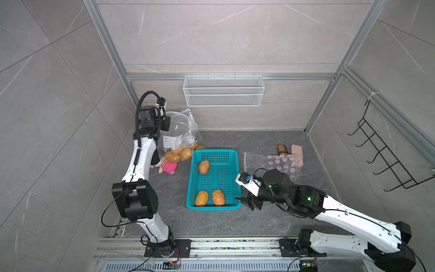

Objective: Put the potatoes into a zipper bag and zip it
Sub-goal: Place the zipper food storage bag at the center of the board.

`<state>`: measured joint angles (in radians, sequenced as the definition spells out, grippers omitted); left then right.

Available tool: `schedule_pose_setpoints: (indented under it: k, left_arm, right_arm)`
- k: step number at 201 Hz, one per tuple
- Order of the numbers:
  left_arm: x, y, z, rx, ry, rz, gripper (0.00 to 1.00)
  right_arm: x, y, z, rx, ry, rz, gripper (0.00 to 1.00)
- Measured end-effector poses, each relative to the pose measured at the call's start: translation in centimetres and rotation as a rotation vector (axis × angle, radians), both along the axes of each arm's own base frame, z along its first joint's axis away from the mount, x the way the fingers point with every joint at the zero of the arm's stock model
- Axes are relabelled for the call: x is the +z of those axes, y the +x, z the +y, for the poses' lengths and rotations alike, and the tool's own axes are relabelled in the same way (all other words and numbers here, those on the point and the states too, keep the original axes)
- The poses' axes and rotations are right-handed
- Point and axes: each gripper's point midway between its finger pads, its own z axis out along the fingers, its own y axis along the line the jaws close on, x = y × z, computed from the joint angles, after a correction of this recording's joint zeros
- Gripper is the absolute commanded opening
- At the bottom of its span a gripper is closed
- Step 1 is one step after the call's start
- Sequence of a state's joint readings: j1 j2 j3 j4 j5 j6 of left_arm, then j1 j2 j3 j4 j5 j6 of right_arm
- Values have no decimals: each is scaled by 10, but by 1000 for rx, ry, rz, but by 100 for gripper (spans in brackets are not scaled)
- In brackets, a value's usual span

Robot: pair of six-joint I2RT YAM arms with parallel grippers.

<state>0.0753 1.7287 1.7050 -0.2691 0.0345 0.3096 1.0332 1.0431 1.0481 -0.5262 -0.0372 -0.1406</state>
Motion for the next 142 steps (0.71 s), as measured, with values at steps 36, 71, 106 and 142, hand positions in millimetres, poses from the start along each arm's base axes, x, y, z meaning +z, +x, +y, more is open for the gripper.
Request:
schedule_pose_setpoints:
  k: [36, 71, 106, 142]
  left_arm:
    - [1, 1, 9, 33, 11, -9, 9]
    - [-1, 1, 13, 41, 8, -3, 75]
    - [6, -1, 16, 62, 1, -3, 100]
    - [58, -26, 23, 117, 10, -88, 100]
  right_arm:
    - [0, 2, -1, -10, -4, -6, 76]
    - [0, 2, -1, -12, -5, -7, 76]
    - [0, 3, -2, -16, -6, -8, 76]
    - [0, 3, -2, -25, -3, -3, 76]
